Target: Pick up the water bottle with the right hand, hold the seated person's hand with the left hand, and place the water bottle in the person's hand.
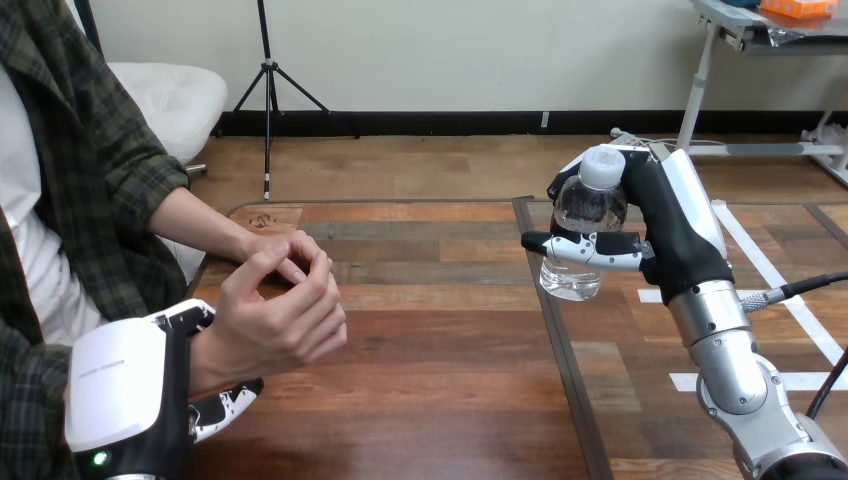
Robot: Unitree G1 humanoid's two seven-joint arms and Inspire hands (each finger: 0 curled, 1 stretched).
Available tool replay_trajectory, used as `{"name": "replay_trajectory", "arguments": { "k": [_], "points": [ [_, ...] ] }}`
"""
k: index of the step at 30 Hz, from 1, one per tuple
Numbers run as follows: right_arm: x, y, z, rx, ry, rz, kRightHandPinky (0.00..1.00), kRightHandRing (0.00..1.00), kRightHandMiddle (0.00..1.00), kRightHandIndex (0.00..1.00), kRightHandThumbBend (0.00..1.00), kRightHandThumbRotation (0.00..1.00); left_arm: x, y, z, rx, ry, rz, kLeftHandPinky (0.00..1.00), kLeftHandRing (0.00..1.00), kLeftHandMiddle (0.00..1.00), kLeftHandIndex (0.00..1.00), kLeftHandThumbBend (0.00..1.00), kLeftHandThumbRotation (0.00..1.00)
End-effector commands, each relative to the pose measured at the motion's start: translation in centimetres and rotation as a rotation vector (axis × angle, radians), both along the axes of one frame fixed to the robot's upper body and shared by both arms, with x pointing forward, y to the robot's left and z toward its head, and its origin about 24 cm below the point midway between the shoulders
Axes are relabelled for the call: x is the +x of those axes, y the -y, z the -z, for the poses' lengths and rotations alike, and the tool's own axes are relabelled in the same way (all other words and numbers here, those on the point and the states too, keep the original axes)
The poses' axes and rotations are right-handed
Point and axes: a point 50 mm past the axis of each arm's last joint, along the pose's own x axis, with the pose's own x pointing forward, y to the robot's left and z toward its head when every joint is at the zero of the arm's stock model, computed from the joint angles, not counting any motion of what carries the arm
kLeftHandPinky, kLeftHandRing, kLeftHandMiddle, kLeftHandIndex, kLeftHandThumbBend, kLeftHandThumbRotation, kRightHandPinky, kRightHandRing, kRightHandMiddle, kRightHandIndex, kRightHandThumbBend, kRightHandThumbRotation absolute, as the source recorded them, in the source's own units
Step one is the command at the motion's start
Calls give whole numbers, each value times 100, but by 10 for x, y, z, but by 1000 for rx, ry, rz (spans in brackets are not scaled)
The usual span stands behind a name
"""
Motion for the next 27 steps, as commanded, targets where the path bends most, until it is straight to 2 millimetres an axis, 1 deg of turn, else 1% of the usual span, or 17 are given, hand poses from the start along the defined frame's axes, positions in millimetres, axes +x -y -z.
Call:
{"name": "replay_trajectory", "arguments": {
  "k": [1,9,19,27],
  "points": [
    [11,-3,-28,46,118,-8,38,42,46,43,74,0,10,20,-8,-54,54,88,37,39,43,45,87,0],
    [10,-3,-28,45,119,-9,38,42,46,43,74,0,9,26,-12,-94,77,102,36,39,42,45,88,0],
    [10,-3,-28,41,125,-11,38,41,46,43,74,0,10,41,-20,-121,121,142,35,39,43,44,88,0],
    [10,-4,-29,33,130,-11,37,41,45,43,74,0,13,50,-25,-134,148,178,33,37,41,43,89,0]
  ]
}}
